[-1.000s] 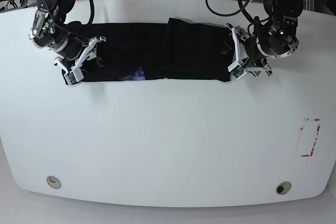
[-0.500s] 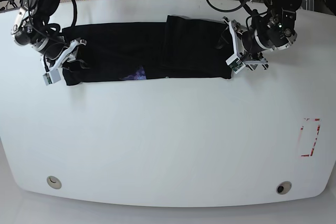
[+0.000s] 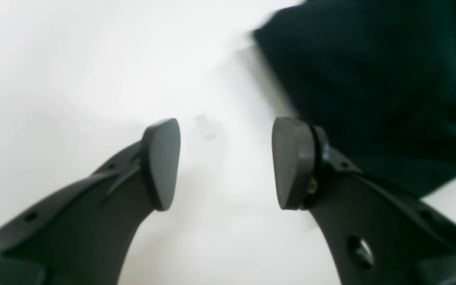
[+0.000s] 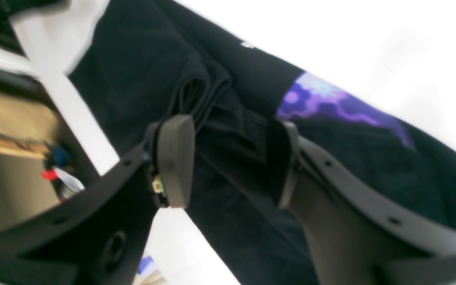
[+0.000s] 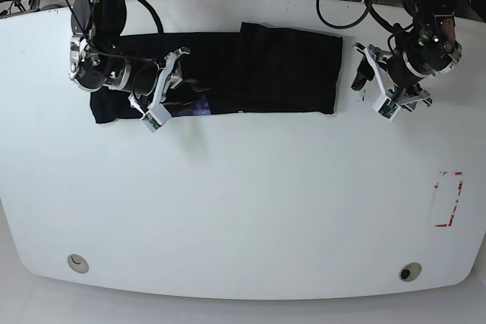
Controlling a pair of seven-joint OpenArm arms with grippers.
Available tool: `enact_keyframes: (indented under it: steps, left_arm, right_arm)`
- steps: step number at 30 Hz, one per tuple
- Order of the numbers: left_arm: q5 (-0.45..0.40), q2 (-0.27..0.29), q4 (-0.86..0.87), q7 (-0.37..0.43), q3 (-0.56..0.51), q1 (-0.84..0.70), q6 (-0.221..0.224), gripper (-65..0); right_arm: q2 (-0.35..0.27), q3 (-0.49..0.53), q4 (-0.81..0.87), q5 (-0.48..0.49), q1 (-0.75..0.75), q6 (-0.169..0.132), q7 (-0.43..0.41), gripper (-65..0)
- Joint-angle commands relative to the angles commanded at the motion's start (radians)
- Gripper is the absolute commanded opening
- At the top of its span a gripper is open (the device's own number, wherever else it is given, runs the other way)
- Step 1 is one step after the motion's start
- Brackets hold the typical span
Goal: Fold the T-shirt properly
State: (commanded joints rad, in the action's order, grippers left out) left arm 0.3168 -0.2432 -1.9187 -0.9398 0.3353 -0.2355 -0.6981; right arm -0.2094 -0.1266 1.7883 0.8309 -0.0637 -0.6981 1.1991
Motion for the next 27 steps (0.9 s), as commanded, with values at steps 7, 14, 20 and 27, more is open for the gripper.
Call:
enact_keyframes:
  steps: [7, 14, 20, 27]
  left_arm:
    - [-0.002, -0.003, 0.000, 0.000, 0.110, 0.017, 0.000, -30.6]
    - [-0.002, -0.005, 0.000, 0.000, 0.160, -0.006, 0.000, -30.6]
    - [-0.002, -0.005, 0.000, 0.000, 0.163, -0.034, 0.000, -30.6]
    - [-0.002, -0.005, 0.002, 0.000, 0.161, -0.035, 0.000, -30.6]
  right_arm:
    - [0.055, 0.140, -0.009, -0.126, 0.051, 0.000, -0.017, -36.5]
    - [0.080, 0.239, -0.066, -0.232, 0.061, 0.000, -0.089, -36.9]
    - [0.077, 0.244, -0.084, -0.238, 0.058, 0.000, -0.121, -37.4]
    - [0.080, 0.241, -0.098, -0.275, 0.061, 0.000, -0.144, -63.3]
